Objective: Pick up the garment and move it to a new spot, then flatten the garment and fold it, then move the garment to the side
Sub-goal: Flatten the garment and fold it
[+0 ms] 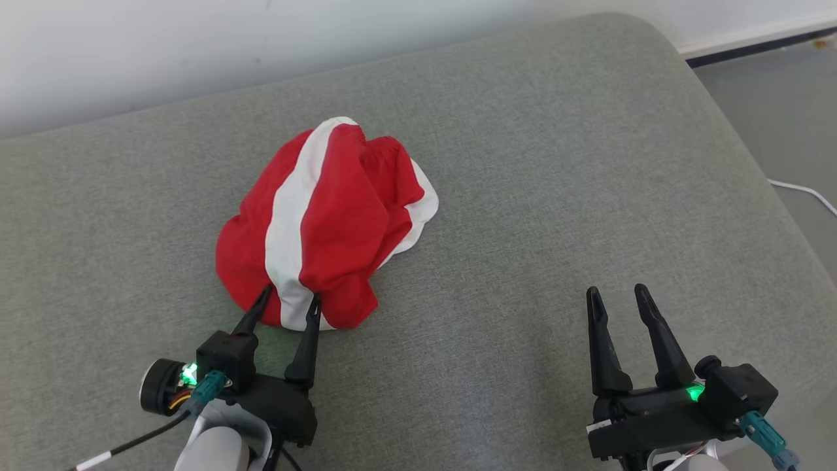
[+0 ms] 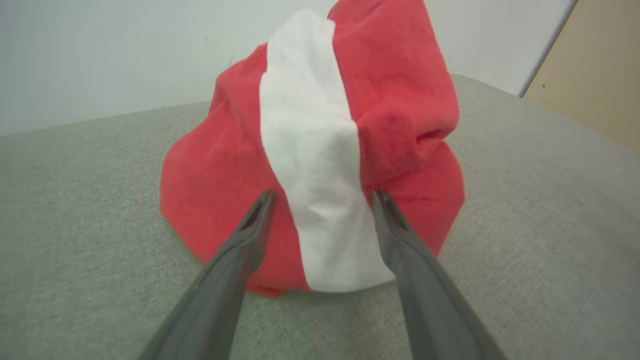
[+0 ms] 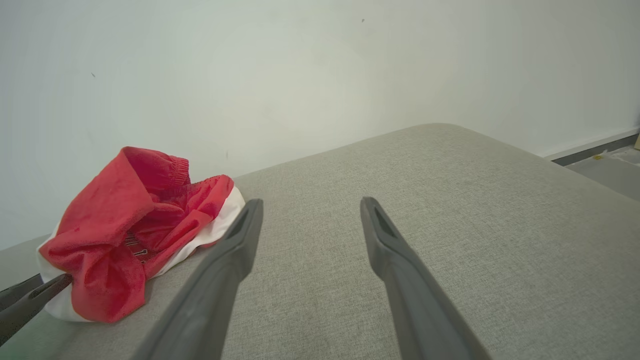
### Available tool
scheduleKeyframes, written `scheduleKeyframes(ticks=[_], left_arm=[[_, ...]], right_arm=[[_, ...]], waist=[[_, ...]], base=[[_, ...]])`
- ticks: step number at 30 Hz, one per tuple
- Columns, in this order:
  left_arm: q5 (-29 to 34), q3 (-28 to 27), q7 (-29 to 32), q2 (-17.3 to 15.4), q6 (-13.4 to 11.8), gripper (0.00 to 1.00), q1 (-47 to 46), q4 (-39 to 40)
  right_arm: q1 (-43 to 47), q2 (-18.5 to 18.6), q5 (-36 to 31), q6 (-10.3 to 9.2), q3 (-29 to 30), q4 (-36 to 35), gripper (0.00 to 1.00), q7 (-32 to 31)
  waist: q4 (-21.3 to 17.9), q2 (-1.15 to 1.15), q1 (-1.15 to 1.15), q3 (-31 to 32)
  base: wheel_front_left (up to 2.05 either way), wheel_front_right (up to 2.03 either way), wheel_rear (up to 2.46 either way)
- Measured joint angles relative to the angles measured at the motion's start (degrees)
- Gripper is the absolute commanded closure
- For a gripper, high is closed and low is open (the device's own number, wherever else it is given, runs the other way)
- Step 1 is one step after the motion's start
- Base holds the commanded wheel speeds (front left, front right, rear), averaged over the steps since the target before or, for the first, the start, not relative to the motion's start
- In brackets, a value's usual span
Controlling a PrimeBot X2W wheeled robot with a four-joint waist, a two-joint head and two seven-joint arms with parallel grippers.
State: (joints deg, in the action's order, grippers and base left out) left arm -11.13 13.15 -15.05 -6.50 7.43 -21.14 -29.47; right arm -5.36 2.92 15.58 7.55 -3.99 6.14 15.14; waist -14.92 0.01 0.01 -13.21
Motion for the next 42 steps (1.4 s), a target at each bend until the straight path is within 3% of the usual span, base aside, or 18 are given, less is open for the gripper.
scheduleKeyframes(ticks=[3,4,5,6,12,21,32,37,42], left_arm=[[-0.34,0.3,0.0,-0.3,0.0,0.0,-1.37,-3.11],[-0.68,0.29,0.0,-0.29,0.0,0.23,-1.66,-3.82],[-0.88,0.32,0.0,-0.25,0.0,0.76,-1.96,-4.43],[-1.08,0.45,0.0,-0.21,0.0,1.0,-2.33,-4.88],[-1.14,0.6,0.0,0.4,0.0,1.0,-2.72,-3.59],[-1.44,0.01,0.0,0.3,0.07,1.0,1.36,7.28],[1.1,1.55,0.0,-7.47,0.08,1.0,11.68,20.14],[-0.69,1.8,0.0,-7.39,0.07,1.0,17.78,19.22],[-3.54,4.04,0.0,-4.9,0.07,1.0,20.11,15.02]], right_arm=[[-0.24,0.0,0.03,0.0,0.04,0.02,0.0,-0.01],[-0.26,0.0,0.03,0.0,0.09,0.03,0.0,0.0],[-0.26,0.0,0.03,0.0,0.11,0.05,0.0,-0.01],[-0.26,0.0,0.03,0.0,0.15,0.07,0.0,-0.01],[0.46,-0.02,-0.07,0.0,0.42,0.03,0.0,-0.01],[2.09,-0.02,-1.16,0.0,0.85,0.11,0.0,-0.01],[3.67,-0.02,-1.38,0.0,0.25,0.35,0.0,0.0],[4.01,-0.02,-0.69,0.0,-0.19,0.59,0.0,0.0],[4.33,-0.03,-0.63,0.0,-0.52,1.04,0.0,-0.01]], waist=[[-0.73,0.0,0.0,-0.56],[-0.9,0.0,0.0,-0.62],[-1.0,0.0,0.0,-0.6],[-1.02,0.0,0.0,-0.51],[0.07,0.0,-0.01,0.58],[3.7,0.0,-0.01,2.61],[11.54,0.0,-0.01,5.62],[13.44,-0.01,-0.02,6.51],[13.49,-0.01,-0.02,7.4]], base=[[0.0,0.0,0.0],[0.0,0.0,0.0],[0.0,0.0,0.0],[0.0,0.0,0.0],[0.0,0.0,0.0],[0.0,0.0,0.0],[0.0,0.0,0.0],[0.0,0.0,0.0],[0.0,0.0,0.0]])
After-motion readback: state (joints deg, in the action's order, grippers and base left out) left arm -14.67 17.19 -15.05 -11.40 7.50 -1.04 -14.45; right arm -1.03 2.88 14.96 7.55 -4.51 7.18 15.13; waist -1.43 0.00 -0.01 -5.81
